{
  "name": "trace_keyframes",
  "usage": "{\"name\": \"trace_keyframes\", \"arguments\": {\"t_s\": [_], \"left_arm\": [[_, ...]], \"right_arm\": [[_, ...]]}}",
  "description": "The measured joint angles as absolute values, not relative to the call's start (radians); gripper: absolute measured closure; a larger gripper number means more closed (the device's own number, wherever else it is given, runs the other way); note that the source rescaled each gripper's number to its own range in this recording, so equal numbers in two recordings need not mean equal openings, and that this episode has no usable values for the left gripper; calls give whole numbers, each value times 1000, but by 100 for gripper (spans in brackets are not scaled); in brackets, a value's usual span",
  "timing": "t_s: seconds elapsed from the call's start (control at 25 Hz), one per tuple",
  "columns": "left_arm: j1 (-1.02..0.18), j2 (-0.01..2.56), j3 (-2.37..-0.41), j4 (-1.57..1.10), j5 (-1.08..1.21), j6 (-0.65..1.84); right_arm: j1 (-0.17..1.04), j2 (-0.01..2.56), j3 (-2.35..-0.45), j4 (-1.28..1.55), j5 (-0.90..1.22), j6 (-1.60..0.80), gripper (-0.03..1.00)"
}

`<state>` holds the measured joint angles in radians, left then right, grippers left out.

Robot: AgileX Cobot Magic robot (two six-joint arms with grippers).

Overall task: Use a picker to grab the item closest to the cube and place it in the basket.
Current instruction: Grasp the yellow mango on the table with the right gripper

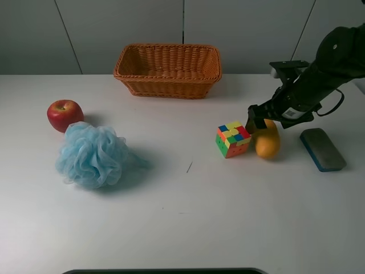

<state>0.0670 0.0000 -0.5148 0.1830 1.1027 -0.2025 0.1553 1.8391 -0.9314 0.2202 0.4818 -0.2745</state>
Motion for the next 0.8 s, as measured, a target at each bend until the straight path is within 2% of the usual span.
{"name": "trace_keyframes", "arguments": {"t_s": [0.16, 0.2, 0.24, 0.36, 0.8], "left_arm": [[67, 0, -515, 183, 1103, -203], [67, 0, -515, 183, 1103, -203], [67, 0, -515, 183, 1103, -203], [67, 0, -515, 183, 1103, -203], [67, 0, -515, 183, 1103, -203]], "right_arm": [[155, 1839, -931, 220, 476, -275, 63], [155, 1839, -931, 220, 475, -275, 73], [155, 1839, -931, 220, 475, -275, 76], [155, 1841, -933, 220, 475, -275, 80], [155, 1918, -933, 220, 492, -275, 82]]}}
